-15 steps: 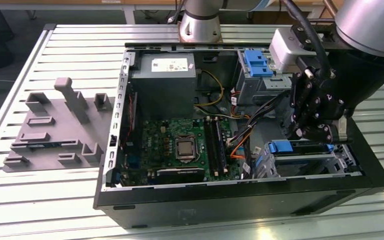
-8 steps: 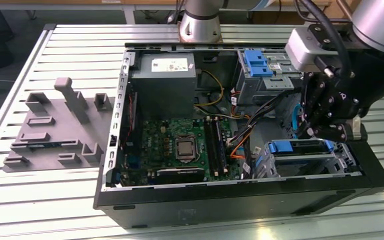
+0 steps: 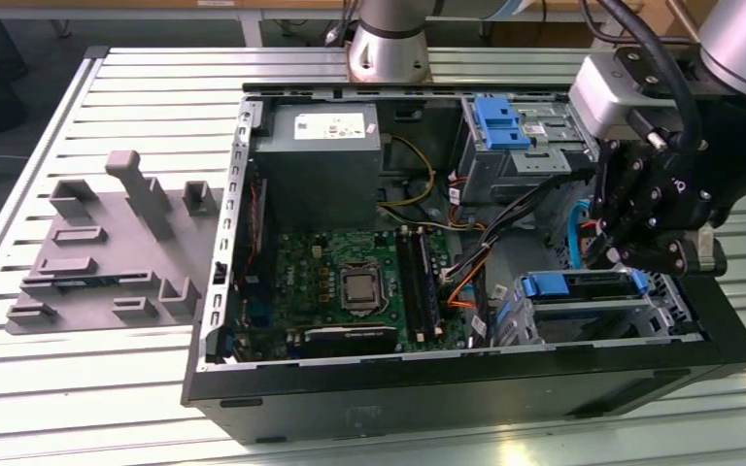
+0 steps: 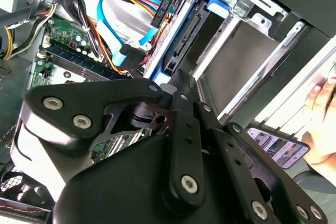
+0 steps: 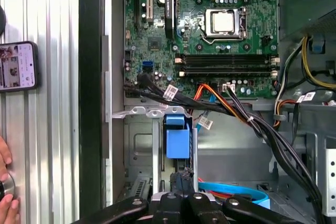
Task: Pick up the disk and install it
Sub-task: 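Insert the first disk wire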
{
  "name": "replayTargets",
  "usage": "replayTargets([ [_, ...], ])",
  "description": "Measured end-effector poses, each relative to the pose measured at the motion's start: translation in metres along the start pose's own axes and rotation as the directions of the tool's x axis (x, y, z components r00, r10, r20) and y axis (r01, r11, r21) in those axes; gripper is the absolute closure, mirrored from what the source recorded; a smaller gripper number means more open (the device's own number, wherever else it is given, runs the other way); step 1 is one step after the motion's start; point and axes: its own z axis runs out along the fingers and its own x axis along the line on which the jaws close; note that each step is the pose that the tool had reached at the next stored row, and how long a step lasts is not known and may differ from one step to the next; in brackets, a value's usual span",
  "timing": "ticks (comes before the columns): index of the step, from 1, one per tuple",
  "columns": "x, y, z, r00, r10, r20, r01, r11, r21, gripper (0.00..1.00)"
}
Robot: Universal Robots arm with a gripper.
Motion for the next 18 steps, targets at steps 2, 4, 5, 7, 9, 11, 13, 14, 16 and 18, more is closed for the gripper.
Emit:
replayTargets([
  [2,-0.0006,-0.0032,0.0000,1.0000,0.000,0.0001,0.000,1.0000,0.0000,0.89],
  [4,-0.0021,-0.0080,0.0001,1.0000,0.000,0.0002,0.000,1.0000,0.0000,0.89],
  [5,-0.0031,-0.0105,0.0001,1.0000,0.000,0.0001,0.000,1.0000,0.0000,0.89],
  [7,-0.0068,-0.0137,-0.0001,1.0000,0.000,0.0001,0.000,1.0000,0.0000,0.89],
  [9,-0.0127,-0.0146,-0.0002,1.0000,0.000,-0.0002,0.000,1.0000,0.0000,0.89],
  [11,-0.0180,-0.0156,-0.0001,1.0000,0.000,-0.0014,0.000,1.0000,0.0000,0.89],
  [13,-0.0221,-0.0164,-0.0004,1.0000,0.000,-0.0035,0.000,1.0000,0.0001,0.89],
  [14,-0.0240,-0.0168,-0.0006,1.0000,0.000,-0.0036,0.000,1.0000,0.0001,0.89],
  [16,-0.0270,-0.0175,-0.0012,1.0000,0.000,-0.0037,0.000,1.0000,0.0001,0.89],
  [18,-0.0293,-0.0182,-0.0016,1.0000,0.000,-0.0036,0.000,1.0000,0.0001,0.89],
])
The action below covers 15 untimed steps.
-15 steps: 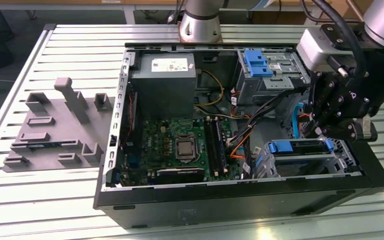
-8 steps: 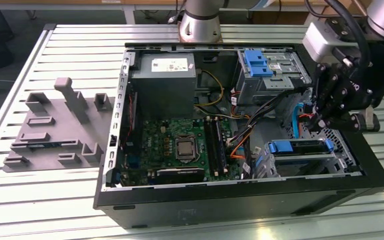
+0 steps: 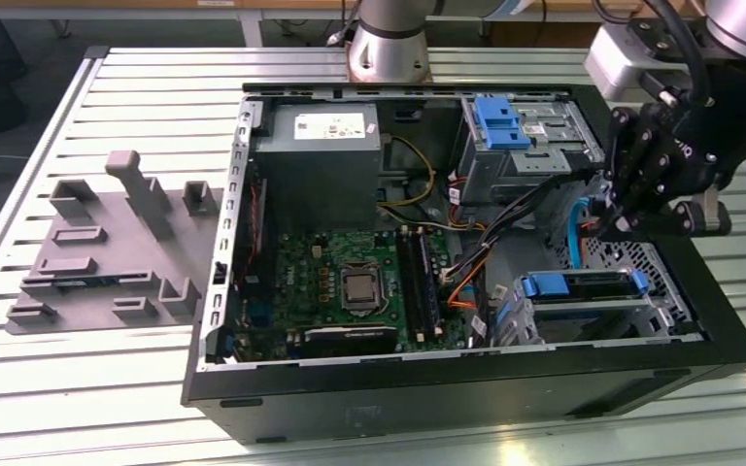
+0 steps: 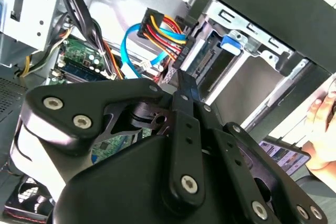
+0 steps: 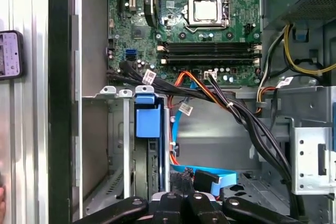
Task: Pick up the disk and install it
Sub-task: 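Insert the first disk wire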
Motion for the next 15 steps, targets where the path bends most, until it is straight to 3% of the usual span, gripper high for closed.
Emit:
replayTargets([
  [15,-0.0019,-0.0061,-0.0003,1.0000,0.000,0.0004,0.000,1.0000,-0.0025,0.89],
])
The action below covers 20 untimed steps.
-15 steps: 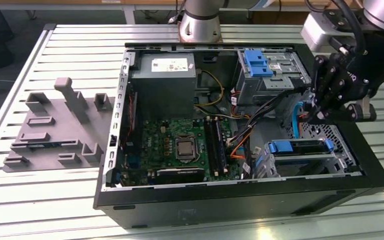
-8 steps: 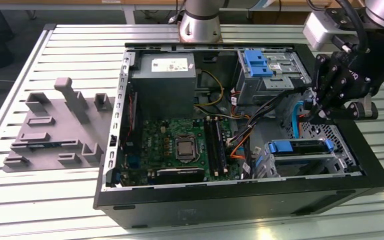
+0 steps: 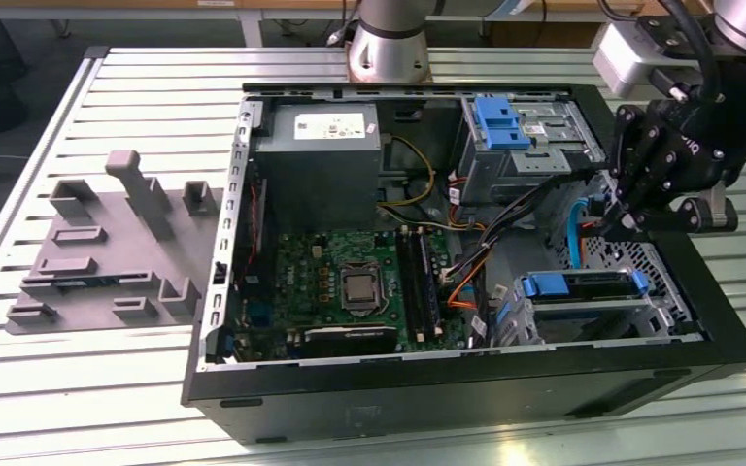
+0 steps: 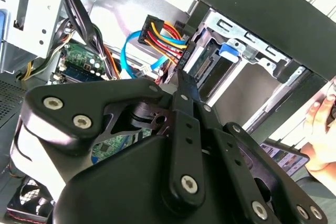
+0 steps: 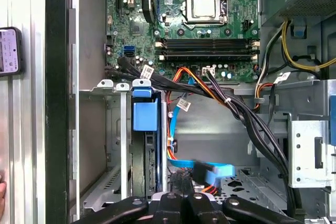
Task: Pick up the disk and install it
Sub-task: 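Insert the first disk wire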
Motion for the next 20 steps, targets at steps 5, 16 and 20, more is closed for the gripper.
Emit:
replayTargets([
  [5,0.0000,-0.0002,-0.0025,1.0000,0.000,0.0009,0.000,1.0000,-0.0065,0.89],
  [16,-0.0001,-0.0025,0.0020,0.9997,-0.001,0.0238,0.001,1.0000,-0.0078,0.82],
  [20,-0.0001,-0.0027,0.0025,0.9997,-0.001,0.0240,0.001,1.0000,-0.0078,0.82],
])
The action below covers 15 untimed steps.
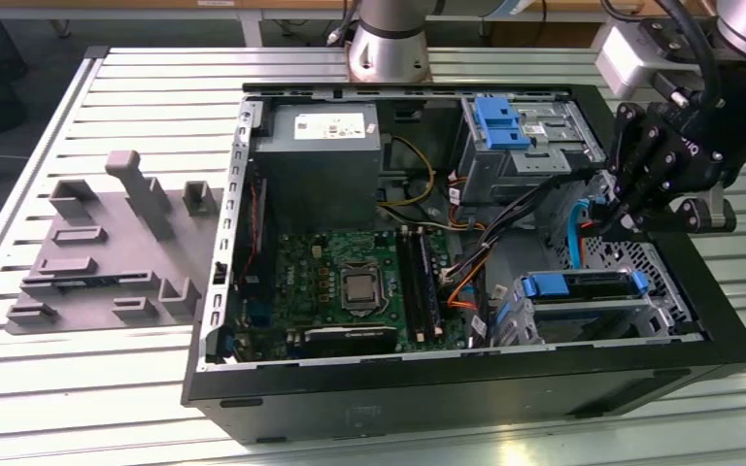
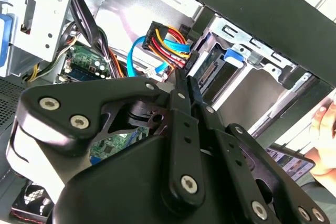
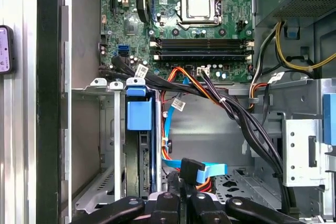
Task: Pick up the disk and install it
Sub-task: 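Insert the first disk wire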
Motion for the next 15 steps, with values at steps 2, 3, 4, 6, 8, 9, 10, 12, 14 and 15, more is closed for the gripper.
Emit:
replayTargets([
  [2,0.0000,0.0000,0.0001,1.0000,0.000,0.0000,0.000,1.0000,0.0000,0.82],
  [3,0.0000,0.0000,0.0002,1.0000,0.000,0.0000,0.000,1.0000,0.0000,0.82],
  [4,0.0000,-0.0001,0.0003,1.0000,0.000,0.0000,0.000,1.0000,0.0000,0.81],
  [6,0.0000,-0.0003,0.0004,1.0000,0.000,0.0001,0.000,1.0000,0.0000,0.81],
  [8,-0.0001,-0.0009,0.0006,1.0000,0.000,0.0002,0.000,1.0000,0.0000,0.75],
  [9,-0.0001,-0.0012,0.0006,1.0000,0.000,0.0003,0.000,1.0000,0.0000,0.75],
  [10,-0.0001,-0.0016,0.0007,1.0000,0.000,0.0001,0.000,1.0000,0.0000,0.75],
  [12,-0.0001,-0.0023,0.0008,1.0000,0.000,-0.0005,0.000,1.0000,0.0000,0.75],
  [14,-0.0001,-0.0031,0.0012,1.0000,0.000,-0.0014,0.000,1.0000,0.0001,0.75],
  [15,-0.0001,-0.0035,0.0013,1.0000,0.000,-0.0021,0.000,1.0000,0.0001,0.75],
])
